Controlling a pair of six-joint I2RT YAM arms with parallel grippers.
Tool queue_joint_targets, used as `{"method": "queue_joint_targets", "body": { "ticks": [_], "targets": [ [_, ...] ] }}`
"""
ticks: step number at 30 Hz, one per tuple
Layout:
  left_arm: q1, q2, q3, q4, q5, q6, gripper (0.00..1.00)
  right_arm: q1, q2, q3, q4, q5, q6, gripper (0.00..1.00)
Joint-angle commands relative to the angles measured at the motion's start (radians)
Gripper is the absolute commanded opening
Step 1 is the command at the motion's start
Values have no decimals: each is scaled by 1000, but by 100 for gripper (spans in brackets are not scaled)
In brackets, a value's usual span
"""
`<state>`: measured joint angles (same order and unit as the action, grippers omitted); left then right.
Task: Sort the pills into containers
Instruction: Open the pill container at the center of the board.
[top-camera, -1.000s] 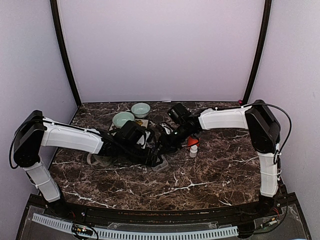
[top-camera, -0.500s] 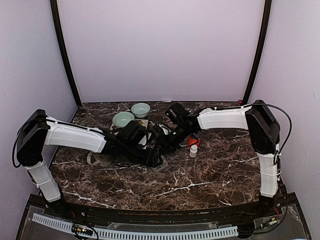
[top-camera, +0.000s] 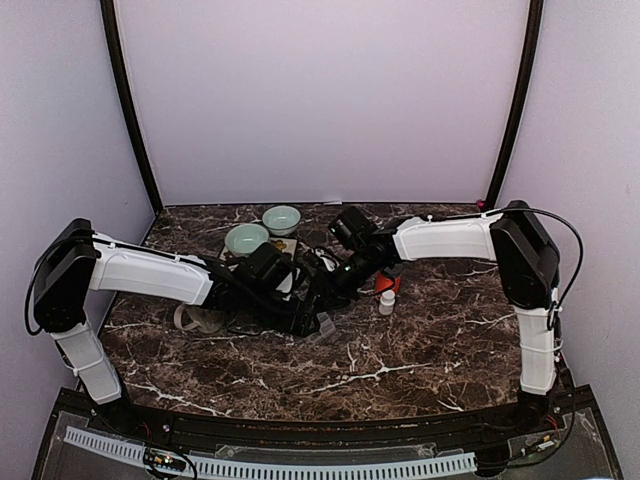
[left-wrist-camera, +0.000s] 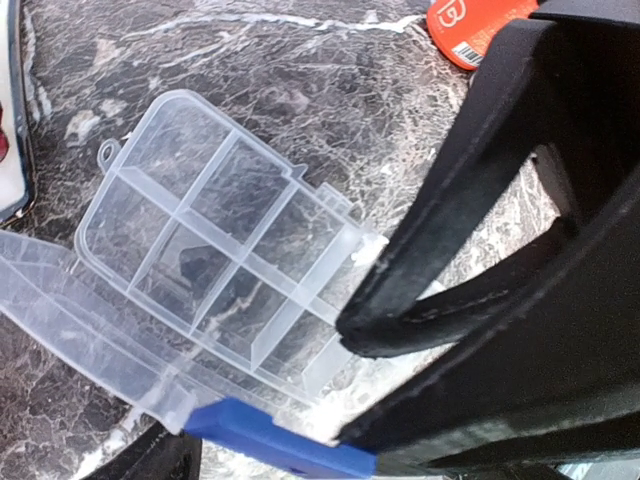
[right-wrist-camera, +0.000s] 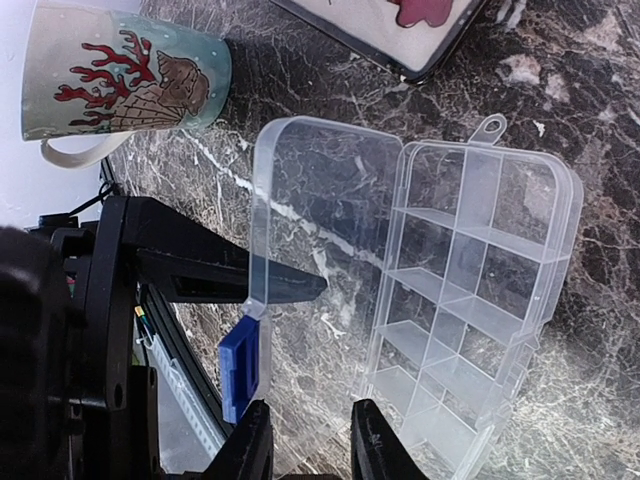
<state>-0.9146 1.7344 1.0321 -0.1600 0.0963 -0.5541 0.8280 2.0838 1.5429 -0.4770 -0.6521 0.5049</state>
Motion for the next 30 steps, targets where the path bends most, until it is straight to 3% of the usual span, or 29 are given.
{"method": "queue_joint_targets", "body": {
  "ticks": [1, 30],
  "targets": [
    [-1, -18, 24, -41, -27, 9, 83, 10, 24, -10, 12, -20, -17, 27],
    [-1, -68, -16, -86, -133, 4, 75, 11, 74, -48, 46, -31, -20, 27]
  ]
}}
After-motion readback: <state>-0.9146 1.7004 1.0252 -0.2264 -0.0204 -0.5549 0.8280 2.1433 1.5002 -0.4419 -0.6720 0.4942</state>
